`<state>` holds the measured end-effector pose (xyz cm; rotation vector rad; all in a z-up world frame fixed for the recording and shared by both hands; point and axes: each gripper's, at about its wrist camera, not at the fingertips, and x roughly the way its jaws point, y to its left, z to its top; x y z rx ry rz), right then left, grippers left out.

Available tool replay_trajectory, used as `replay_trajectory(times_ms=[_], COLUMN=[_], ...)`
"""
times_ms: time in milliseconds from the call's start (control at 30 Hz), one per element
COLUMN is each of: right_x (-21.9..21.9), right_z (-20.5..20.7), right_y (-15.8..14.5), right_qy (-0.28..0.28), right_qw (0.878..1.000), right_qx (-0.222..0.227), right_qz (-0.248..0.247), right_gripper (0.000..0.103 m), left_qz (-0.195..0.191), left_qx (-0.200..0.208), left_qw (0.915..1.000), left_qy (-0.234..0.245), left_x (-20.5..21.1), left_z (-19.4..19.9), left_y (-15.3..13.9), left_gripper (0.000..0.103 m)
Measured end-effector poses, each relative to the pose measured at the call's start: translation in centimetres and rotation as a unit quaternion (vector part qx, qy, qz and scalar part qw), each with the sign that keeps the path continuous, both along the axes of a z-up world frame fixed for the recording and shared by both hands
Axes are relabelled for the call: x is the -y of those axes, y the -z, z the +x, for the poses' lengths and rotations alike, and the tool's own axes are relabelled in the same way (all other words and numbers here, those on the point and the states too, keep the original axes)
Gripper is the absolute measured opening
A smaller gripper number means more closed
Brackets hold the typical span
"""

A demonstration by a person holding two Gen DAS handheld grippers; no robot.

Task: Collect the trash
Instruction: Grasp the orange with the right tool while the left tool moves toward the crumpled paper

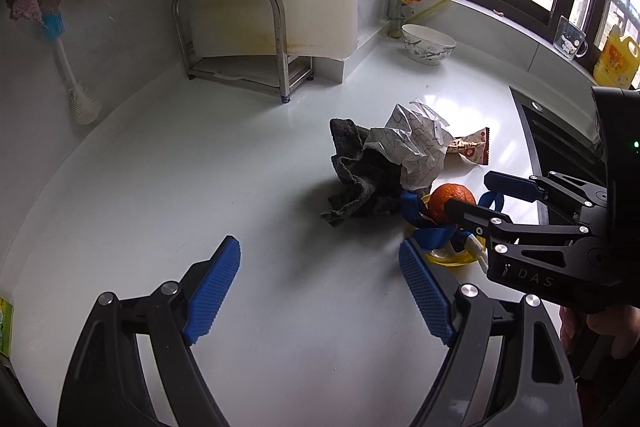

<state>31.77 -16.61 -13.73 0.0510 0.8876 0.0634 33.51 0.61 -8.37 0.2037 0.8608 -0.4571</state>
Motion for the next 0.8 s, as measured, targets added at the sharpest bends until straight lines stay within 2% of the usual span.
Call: replay_trajectory(times_ms=[233,300,367,600,800], right_x=[-0.6,-0.7,-0.8,-0.6,0.6], right_z=[0.8,0.8,0.8,0.3,-0.7], right_y=[0.9,1.1,1.2,0.8,0.0], right_qy=[-0.009,-0.015,-0.018,-0.015,0.01], right_qw=[1.0,0.999,0.999,1.0,0.999], right_qx=[-0.005,-0.009,-0.012,-0.009,0.001], right_qz=[-0.028,-0.031,-0.029,-0.003,0.036], right_gripper=[0.057,0.044,0.039,0.023,0.02], left_qz=[-0.005,-0.005,-0.005,-0.007,-0.012], left_qx=[-0.006,-0.008,-0.01,-0.01,-0.007], left_qw=[1.0,0.9999,0.9999,0.9999,0.9999], left_qy=[-0.005,-0.005,-0.004,-0.003,0.002], left_x=[-0.1,-0.1,-0.1,0.1,0.8], left_z=[0.5,0.5,0.5,0.6,0.7], left_y=[0.4,0.6,0.7,0.8,0.4], left_gripper=[0.08,0.08,0.08,0.08,0.08])
